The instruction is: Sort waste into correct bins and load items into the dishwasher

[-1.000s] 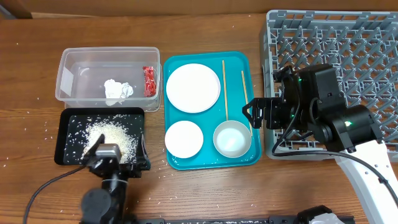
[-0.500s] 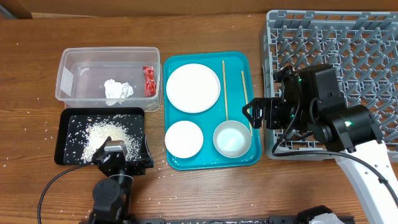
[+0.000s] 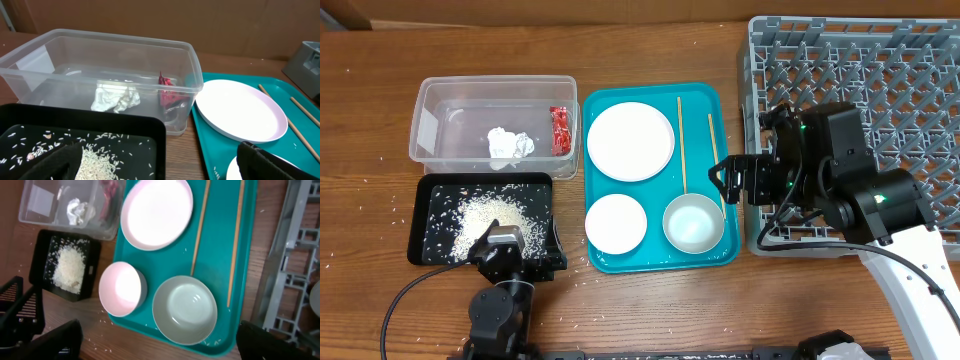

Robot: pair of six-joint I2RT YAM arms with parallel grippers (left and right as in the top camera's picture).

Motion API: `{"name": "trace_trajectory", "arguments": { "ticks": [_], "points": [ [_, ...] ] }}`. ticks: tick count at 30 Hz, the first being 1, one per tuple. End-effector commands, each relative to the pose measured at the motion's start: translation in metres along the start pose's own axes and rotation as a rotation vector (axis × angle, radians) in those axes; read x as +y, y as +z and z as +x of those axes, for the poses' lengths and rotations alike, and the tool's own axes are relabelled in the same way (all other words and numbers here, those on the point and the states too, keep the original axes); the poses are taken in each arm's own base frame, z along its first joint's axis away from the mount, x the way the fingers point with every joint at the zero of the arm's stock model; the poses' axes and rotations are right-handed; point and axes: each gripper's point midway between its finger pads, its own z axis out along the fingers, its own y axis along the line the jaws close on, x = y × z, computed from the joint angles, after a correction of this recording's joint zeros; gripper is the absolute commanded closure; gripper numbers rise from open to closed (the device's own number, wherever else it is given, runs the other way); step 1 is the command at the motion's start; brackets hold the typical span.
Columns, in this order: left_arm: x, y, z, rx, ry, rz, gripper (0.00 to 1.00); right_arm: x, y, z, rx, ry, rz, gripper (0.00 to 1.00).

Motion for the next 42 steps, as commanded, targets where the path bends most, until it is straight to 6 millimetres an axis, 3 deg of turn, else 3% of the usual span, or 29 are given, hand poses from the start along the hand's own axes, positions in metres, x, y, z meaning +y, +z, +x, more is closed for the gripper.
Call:
{"name": "trace_trajectory", "arguments": {
  "ticks": [1, 3, 6, 9, 13, 21, 24, 26, 27, 31, 36, 42],
  "points": [
    [0.001, 0.0, 0.001, -0.006, -0.015, -0.002, 0.0, 0.021, 0.001, 0.004, 0.026, -0.01, -0.111, 0.0],
    [0.001, 0.0, 0.001, -0.006, -0.015, -0.002, 0.0, 0.027, 0.008, 0.018, 0.093, -0.011, -0.123, 0.14],
    [0.001, 0.0, 0.001, -0.006, -0.015, -0.002, 0.0, 0.027, 0.031, 0.045, 0.207, -0.033, -0.08, 0.23],
    [0.001, 0.0, 0.001, -0.006, -0.015, -0.002, 0.0, 0.0, 0.06, 0.063, 0.266, -0.058, 0.111, 0.31],
    [0.001, 0.0, 0.001, -0.006, -0.015, -0.002, 0.0, -0.041, 0.09, 0.065, 0.272, -0.066, 0.351, 0.39],
    [0.001, 0.0, 0.001, -0.006, -0.015, -0.002, 0.0, -0.072, 0.151, 0.081, 0.356, -0.074, 0.415, 0.45],
    [0.001, 0.0, 0.001, -0.006, -0.015, -0.002, 0.0, -0.088, 0.165, 0.088, 0.392, -0.065, 0.46, 0.46],
    [0.001, 0.0, 0.001, -0.006, -0.015, -0.002, 0.0, -0.095, 0.172, 0.094, 0.419, -0.056, 0.473, 0.53],
    [0.001, 0.0, 0.001, -0.006, -0.016, -0.002, 0.0, -0.097, 0.174, 0.098, 0.438, -0.058, 0.478, 0.6],
    [0.001, 0.0, 0.001, -0.006, -0.015, -0.002, 0.0, -0.093, 0.173, 0.105, 0.476, -0.058, 0.451, 0.95],
    [0.001, 0.0, 0.001, -0.006, -0.015, -0.002, 0.0, -0.082, 0.15, 0.083, 0.412, -0.057, 0.444, 0.96],
    [0.001, 0.0, 0.001, -0.006, -0.015, -0.002, 0.0, -0.066, 0.088, 0.026, 0.188, -0.057, 0.449, 0.96]
  ]
}}
